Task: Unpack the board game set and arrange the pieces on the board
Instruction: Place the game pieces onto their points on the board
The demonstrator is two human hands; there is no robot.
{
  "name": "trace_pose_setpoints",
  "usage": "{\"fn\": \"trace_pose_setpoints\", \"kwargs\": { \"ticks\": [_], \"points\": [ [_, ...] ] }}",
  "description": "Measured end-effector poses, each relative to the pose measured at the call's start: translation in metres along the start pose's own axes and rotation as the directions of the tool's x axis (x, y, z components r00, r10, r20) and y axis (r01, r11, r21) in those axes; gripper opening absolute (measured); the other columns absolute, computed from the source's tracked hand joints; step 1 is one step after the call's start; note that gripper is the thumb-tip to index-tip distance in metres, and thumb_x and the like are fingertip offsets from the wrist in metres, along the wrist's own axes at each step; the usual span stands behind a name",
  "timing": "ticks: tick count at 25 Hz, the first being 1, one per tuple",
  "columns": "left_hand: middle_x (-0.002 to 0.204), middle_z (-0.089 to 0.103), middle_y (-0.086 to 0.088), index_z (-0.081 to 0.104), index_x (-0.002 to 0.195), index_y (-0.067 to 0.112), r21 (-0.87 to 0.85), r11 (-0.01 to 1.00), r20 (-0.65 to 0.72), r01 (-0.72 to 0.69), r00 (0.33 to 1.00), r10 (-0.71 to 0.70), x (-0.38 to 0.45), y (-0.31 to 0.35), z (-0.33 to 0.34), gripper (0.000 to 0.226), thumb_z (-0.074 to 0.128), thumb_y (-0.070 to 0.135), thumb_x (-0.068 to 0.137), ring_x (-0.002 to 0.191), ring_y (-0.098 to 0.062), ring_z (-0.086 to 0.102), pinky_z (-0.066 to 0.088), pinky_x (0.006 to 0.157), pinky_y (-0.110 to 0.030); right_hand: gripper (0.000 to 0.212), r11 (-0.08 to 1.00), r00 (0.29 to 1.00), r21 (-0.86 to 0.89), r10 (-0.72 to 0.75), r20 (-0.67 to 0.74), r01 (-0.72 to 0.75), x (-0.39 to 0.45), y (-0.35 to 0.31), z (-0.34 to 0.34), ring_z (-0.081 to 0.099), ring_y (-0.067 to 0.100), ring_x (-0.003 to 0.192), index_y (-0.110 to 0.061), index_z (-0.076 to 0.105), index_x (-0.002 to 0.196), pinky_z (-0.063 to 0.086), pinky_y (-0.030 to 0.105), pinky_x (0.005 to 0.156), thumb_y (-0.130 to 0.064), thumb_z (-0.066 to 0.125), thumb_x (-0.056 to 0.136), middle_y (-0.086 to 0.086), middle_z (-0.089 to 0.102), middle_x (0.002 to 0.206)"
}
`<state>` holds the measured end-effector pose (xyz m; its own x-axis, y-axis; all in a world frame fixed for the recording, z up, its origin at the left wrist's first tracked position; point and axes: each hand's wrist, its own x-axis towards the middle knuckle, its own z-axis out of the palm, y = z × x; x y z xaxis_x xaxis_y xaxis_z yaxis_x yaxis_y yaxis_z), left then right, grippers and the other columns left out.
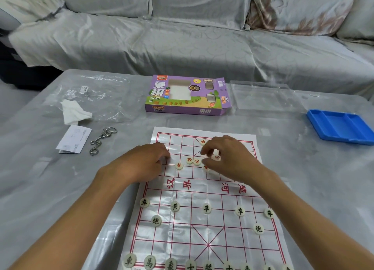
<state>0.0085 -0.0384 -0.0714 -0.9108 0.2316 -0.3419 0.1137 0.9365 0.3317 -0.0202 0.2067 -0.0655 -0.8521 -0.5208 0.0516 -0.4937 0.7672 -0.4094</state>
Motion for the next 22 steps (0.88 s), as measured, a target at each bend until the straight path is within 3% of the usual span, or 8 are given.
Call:
{"fn": "trace_pose_setpoints", "kwargs": {
  "ticks": [3, 8, 13, 16, 19, 22],
  "points": [
    [0.129, 0.055, 0.011, 0.052, 0.127, 0.033, -0.044, 0.998, -0.002, 0.039, 0.999, -0.039, 0.000, -0.003, -0.002, 0.042, 0.043, 0.014, 0.091, 0.113, -0.016, 0.053, 0.045, 0.096, -0.034, 0.023, 0.998, 0.997, -0.044, -0.042, 0.061, 0.044, 0.023, -0.015, 0.010, 0.050, 0.008, 0.091, -0.027, 0.069, 0.104, 0.044, 0.025, 0.078, -0.039, 0.070, 0.084, -0.012, 0.066, 0.099],
    [0.138, 0.052, 0.008, 0.052, 0.133, 0.032, -0.099, 0.994, -0.004, 0.055, 0.998, -0.056, -0.002, 0.001, -0.011, 0.048, 0.044, 0.008, 0.092, 0.122, -0.018, 0.049, 0.041, 0.100, -0.030, 0.023, 0.997, 0.983, -0.075, -0.018, 0.180, 0.032, 0.041, -0.013, 0.021, 0.052, 0.008, 0.089, -0.028, 0.070, 0.103, 0.041, 0.020, 0.069, -0.036, 0.075, 0.082, -0.010, 0.068, 0.099],
    [0.133, 0.056, 0.003, 0.057, 0.127, 0.032, -0.227, 0.971, -0.011, 0.081, 0.996, -0.085, -0.004, 0.002, -0.016, 0.041, 0.040, 0.009, 0.096, 0.114, -0.019, 0.054, 0.043, 0.096, -0.031, 0.022, 0.993, 0.994, -0.116, 0.015, 0.110, -0.002, 0.045, -0.004, 0.019, 0.051, 0.008, 0.086, -0.025, 0.070, 0.106, 0.035, 0.018, 0.065, -0.034, 0.070, 0.086, -0.007, 0.069, 0.100],
    [0.133, 0.055, 0.002, 0.057, 0.127, 0.031, -0.238, 0.968, -0.009, 0.081, 0.996, -0.086, -0.005, 0.002, -0.016, 0.041, 0.040, 0.009, 0.097, 0.116, -0.019, 0.054, 0.043, 0.096, -0.031, 0.014, 0.997, 0.996, -0.012, 0.075, 0.056, -0.075, 0.039, 0.012, -0.002, 0.055, 0.002, 0.077, -0.024, 0.070, 0.099, 0.041, 0.019, 0.071, -0.030, 0.069, 0.087, -0.010, 0.069, 0.093],
    [0.135, 0.053, 0.003, 0.057, 0.127, 0.030, -0.224, 0.972, -0.012, 0.070, 0.997, -0.075, -0.004, 0.003, -0.016, 0.038, 0.041, 0.011, 0.098, 0.118, -0.019, 0.051, 0.040, 0.095, -0.029, 0.008, 0.987, 0.987, 0.070, 0.149, -0.061, -0.144, 0.027, 0.030, -0.028, 0.054, -0.002, 0.068, -0.022, 0.071, 0.095, 0.037, 0.010, 0.065, -0.019, 0.067, 0.089, -0.010, 0.066, 0.086],
    [0.134, 0.054, 0.004, 0.057, 0.127, 0.030, -0.206, 0.977, -0.019, 0.063, 0.997, -0.068, -0.004, 0.003, -0.016, 0.039, 0.041, 0.010, 0.098, 0.115, -0.017, 0.052, 0.040, 0.095, -0.029, 0.008, 0.984, 0.984, 0.020, 0.178, -0.021, -0.178, 0.014, 0.042, -0.041, 0.053, 0.000, 0.066, -0.024, 0.070, 0.093, 0.034, 0.009, 0.062, -0.018, 0.066, 0.089, -0.011, 0.065, 0.082]
  ]
}}
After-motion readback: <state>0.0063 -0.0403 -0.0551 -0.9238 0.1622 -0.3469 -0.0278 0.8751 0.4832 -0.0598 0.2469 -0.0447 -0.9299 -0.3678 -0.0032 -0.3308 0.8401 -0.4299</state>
